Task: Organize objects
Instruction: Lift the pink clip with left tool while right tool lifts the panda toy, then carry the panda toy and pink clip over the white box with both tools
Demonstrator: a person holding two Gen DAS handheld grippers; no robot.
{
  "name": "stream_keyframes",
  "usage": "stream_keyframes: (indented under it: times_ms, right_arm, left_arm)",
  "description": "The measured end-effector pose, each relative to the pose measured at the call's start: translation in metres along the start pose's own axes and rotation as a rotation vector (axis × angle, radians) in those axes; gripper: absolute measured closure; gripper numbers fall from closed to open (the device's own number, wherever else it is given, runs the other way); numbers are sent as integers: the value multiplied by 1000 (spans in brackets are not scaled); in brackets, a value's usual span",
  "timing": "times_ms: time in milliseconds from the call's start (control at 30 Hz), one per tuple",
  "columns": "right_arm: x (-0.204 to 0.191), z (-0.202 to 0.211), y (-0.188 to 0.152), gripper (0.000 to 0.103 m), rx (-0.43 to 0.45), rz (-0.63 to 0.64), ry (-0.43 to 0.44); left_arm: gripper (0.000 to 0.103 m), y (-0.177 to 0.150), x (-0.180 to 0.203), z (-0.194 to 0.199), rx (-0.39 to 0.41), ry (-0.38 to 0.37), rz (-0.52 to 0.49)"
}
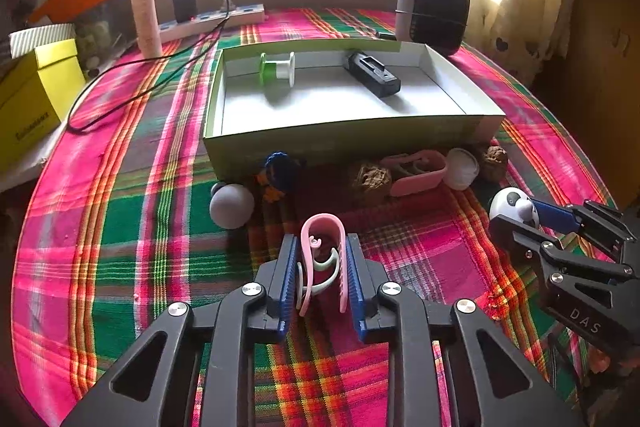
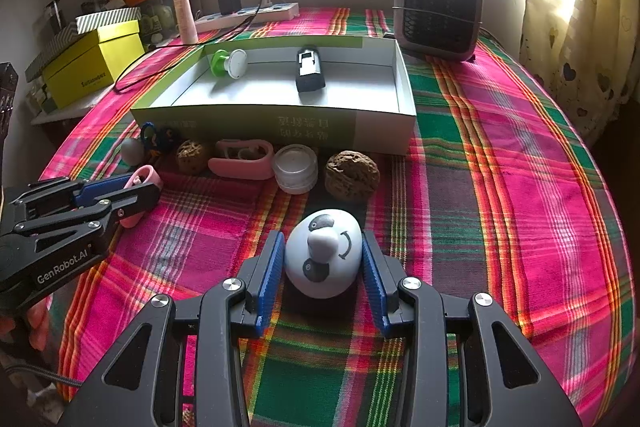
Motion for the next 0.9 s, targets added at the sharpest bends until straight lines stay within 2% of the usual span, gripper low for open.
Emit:
stream_keyframes:
  times_ms: [533,900]
  right_arm:
    - [-6,6,1,63,14,14,13]
    - [-18,15,14,63,43,41,44]
  left_arm:
    - [82,0,-2,7,12,2,8]
    - [82,10,-3,20,48,-1,8]
Point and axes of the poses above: each gripper's, at about its wrist camera, not at the fingertips, and z roughly against the way its jaws point, x to its right, y to its top, the point moved 10 cm from there along -z, roughly the way its jaws point, and after that the axes turned 11 degrees about -x, right-handed, at the moved point
